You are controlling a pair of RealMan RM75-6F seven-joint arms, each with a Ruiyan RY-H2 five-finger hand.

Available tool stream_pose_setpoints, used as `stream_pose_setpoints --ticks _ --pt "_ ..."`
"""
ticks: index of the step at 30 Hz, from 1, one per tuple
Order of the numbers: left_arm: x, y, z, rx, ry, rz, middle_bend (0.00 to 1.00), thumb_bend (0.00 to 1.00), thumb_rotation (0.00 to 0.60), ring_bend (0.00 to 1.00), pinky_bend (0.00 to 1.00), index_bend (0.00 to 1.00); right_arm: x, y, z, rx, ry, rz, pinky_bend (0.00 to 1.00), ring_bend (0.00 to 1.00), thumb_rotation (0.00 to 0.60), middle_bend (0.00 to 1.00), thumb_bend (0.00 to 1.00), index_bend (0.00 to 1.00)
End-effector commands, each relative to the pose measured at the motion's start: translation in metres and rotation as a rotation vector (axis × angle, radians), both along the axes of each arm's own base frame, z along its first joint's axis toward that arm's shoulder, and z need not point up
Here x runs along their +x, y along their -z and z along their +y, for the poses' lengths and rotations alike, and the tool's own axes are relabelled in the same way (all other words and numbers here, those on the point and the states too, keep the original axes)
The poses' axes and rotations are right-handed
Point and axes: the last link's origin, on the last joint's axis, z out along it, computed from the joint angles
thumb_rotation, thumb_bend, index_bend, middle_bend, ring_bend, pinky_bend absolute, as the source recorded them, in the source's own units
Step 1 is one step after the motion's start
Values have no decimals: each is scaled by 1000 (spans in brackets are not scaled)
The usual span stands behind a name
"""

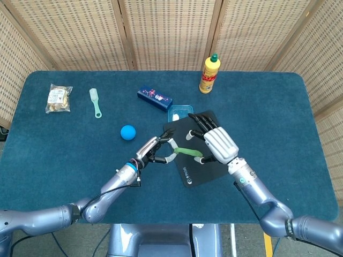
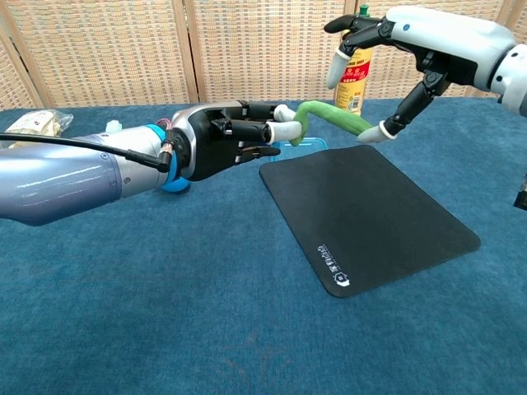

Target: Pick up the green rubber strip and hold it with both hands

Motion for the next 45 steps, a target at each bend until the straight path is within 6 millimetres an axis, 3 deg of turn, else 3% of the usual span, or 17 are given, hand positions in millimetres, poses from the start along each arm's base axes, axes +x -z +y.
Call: stream_pose_setpoints --ticks 1,9,45 --pt "1 0 0 0 2 0 0 416 600 0 0 755 2 0 -1 0 -1 3 0 0 600 62 297 440" --pt "1 3 -1 -7 3 5 0 424 600 0 0 756 8 -3 -7 -15 7 1 0 0 600 71 414 465" --pt "2 4 -2 -9 6 0 0 429 600 0 0 757 9 5 -3 -17 -23 27 0 0 600 132 541 593"
